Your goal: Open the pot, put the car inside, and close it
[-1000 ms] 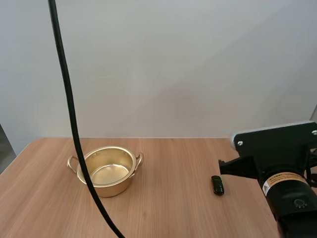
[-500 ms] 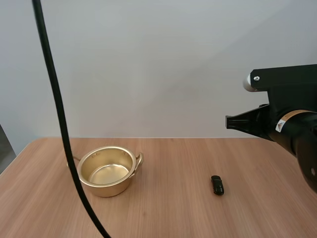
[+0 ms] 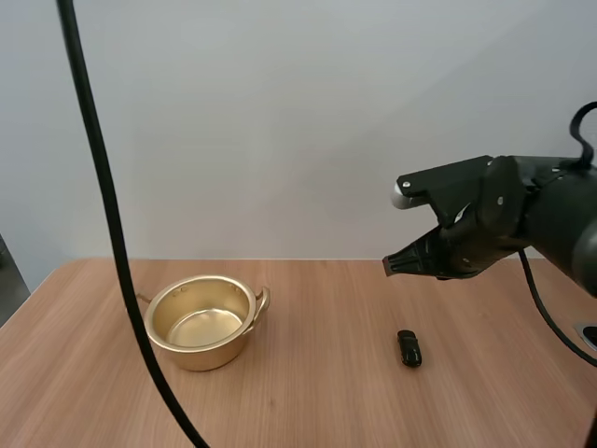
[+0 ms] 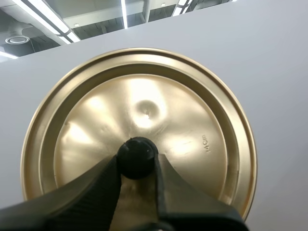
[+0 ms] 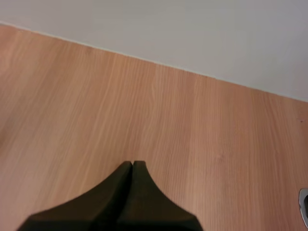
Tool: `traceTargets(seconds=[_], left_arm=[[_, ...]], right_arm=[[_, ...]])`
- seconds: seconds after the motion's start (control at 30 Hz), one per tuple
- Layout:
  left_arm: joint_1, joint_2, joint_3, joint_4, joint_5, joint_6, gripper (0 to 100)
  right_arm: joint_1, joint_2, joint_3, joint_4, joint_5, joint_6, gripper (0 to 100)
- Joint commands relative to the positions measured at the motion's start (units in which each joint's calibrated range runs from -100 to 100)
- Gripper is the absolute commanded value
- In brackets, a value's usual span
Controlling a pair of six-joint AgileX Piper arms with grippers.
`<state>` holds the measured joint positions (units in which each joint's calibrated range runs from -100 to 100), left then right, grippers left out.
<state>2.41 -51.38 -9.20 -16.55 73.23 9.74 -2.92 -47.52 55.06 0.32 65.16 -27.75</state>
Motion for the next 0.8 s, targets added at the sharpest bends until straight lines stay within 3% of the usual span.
traceTargets(seconds=[0.0, 0.47, 0.5, 0.63, 0.7, 0.77], left_arm=[[0.02, 0.0, 0.0, 0.1, -0.4, 0.0, 0], [0.02, 0.0, 0.0, 0.1, -1.8, 0.1, 0], [0.02, 0.0, 0.0, 0.1, -1.8, 0.1, 0], [0.02, 0.0, 0.0, 0.1, -1.8, 0.1, 0], [0.02, 0.0, 0.0, 0.1, -1.8, 0.1, 0], [0.02, 0.0, 0.0, 0.1, -1.8, 0.1, 0]], right_arm=[[0.0, 15.1, -0.1, -0.6, 0.2, -0.3, 0], [0.0, 24.5, -0.1, 0.0, -3.1, -2.8, 0], [0.0, 24.5, -0.1, 0.1, -3.7, -2.8, 3], [0.0, 24.5, -0.1, 1.1, -3.8, -4.1, 39], [0.0, 24.6, -0.1, 2.8, -3.2, -5.5, 49], [0.0, 24.6, -0.1, 5.3, -2.8, -7.2, 53]])
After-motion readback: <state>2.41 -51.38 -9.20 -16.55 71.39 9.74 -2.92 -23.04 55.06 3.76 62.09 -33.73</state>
